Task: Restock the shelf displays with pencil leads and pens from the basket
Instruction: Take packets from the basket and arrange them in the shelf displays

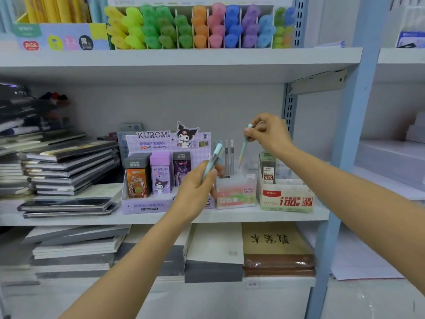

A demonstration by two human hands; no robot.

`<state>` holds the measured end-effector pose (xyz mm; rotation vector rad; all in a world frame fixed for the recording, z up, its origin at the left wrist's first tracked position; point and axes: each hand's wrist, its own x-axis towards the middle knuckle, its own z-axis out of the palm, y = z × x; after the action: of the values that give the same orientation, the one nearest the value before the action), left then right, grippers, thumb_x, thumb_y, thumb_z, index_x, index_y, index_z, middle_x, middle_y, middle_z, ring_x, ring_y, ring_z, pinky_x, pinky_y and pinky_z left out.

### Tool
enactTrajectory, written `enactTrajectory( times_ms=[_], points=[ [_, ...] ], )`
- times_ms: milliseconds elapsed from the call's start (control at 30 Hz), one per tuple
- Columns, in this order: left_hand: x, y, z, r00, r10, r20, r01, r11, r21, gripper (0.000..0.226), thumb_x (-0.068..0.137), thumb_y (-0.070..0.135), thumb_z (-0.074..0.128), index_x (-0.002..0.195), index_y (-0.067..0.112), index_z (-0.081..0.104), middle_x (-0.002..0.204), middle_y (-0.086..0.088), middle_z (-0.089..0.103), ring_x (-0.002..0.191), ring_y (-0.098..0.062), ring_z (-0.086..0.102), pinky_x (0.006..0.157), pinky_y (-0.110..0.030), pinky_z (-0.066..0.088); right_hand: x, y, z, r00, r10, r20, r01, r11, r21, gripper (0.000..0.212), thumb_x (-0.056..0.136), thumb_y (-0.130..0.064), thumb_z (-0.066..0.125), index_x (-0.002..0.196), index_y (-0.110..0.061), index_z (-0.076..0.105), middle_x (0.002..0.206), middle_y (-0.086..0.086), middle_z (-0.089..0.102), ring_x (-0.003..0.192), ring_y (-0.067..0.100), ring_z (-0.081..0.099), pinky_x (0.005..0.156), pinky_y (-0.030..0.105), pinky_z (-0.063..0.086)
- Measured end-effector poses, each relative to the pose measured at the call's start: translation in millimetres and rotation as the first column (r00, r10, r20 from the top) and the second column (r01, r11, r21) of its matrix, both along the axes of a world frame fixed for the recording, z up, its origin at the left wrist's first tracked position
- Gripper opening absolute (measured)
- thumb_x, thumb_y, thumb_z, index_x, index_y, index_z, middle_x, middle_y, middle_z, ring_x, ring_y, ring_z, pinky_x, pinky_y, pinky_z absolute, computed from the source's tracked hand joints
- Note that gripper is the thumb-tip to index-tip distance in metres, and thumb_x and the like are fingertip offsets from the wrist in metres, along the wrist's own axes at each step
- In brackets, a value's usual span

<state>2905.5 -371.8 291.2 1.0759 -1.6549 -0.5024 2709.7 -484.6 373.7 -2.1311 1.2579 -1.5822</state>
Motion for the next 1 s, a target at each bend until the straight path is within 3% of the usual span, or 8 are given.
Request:
enactTrajectory(
  times_ms=[100,233,367,433,667,833,1000],
  points=[
    [4,-4,-1,0.999,0.017,-0.034,-0.018,0.999,-0.027,0.022,0.104,0.02,0.039,0.106,0.02,0.061,0.101,0.004,0.068,0.058,-0.01,0.058,0.067,-0.024,0.049,4,-8,-2,0.997,-0.01,-0.076,0.011,1.0,0.02,0.015,0.087,-0.021,0.071,0.088,-0.009,0.063,0.075,0.006,0.072,0.072,0.013,0.069,0.071,0.025,0.053],
    [6,-7,2,1.0,-0.006,-0.023,0.005,1.0,-0.027,0.022,0.104,0.019,0.039,0.104,0.018,0.061,0.099,0.003,0.07,0.058,-0.013,0.059,0.058,-0.016,0.046,10,-15,-6,0.987,0.007,-0.161,0.003,0.998,0.059,0.015,0.087,-0.022,0.071,0.089,-0.011,0.06,0.067,0.006,0.07,0.053,-0.002,0.054,0.057,0.02,0.038],
    [7,-10,0,0.998,-0.026,-0.05,0.025,1.0,-0.017,0.023,0.104,0.018,0.039,0.105,0.018,0.062,0.1,0.003,0.07,0.058,-0.012,0.059,0.052,-0.011,0.04,3,-15,1,0.974,0.007,-0.225,0.014,0.995,0.094,0.019,0.087,-0.023,0.071,0.092,-0.007,0.062,0.074,0.006,0.073,0.063,0.003,0.061,0.061,0.022,0.04],
    [7,-11,-1,0.998,-0.029,-0.053,0.028,0.999,-0.021,0.024,0.104,0.018,0.039,0.105,0.02,0.062,0.101,0.003,0.07,0.059,-0.012,0.059,0.054,-0.011,0.041,-1,-14,4,0.969,0.008,-0.249,0.014,0.996,0.086,0.019,0.087,-0.023,0.072,0.09,-0.007,0.062,0.072,0.004,0.072,0.059,-0.001,0.059,0.06,0.02,0.04],
    [6,-9,-1,0.994,-0.053,-0.094,0.053,0.999,-0.008,0.023,0.104,0.018,0.039,0.106,0.019,0.062,0.103,0.001,0.069,0.059,-0.013,0.058,0.047,-0.009,0.038,-4,-15,-5,0.967,0.025,-0.255,-0.001,0.996,0.093,0.017,0.086,-0.022,0.072,0.089,-0.01,0.06,0.061,-0.008,0.067,0.053,-0.011,0.058,0.064,0.019,0.041],
    [5,-9,0,0.991,-0.067,-0.112,0.067,0.998,0.0,0.024,0.104,0.017,0.04,0.104,0.018,0.063,0.103,0.0,0.069,0.057,-0.011,0.057,0.046,-0.009,0.038,-1,-18,-7,0.975,-0.016,-0.221,0.027,0.999,0.045,0.022,0.084,-0.024,0.074,0.095,-0.018,0.056,0.071,-0.001,0.07,0.058,0.007,0.06,0.056,0.018,0.043],
    [5,-6,2,0.985,-0.076,-0.155,0.084,0.995,0.048,0.024,0.104,0.019,0.04,0.103,0.019,0.064,0.105,0.002,0.07,0.057,-0.008,0.058,0.043,-0.012,0.035,3,-24,-10,0.964,-0.11,-0.24,0.111,0.994,-0.011,0.013,0.082,-0.028,0.075,0.081,-0.017,0.069,0.079,-0.009,0.065,0.065,-0.001,0.051,0.061,0.018,0.038]
  ],
)
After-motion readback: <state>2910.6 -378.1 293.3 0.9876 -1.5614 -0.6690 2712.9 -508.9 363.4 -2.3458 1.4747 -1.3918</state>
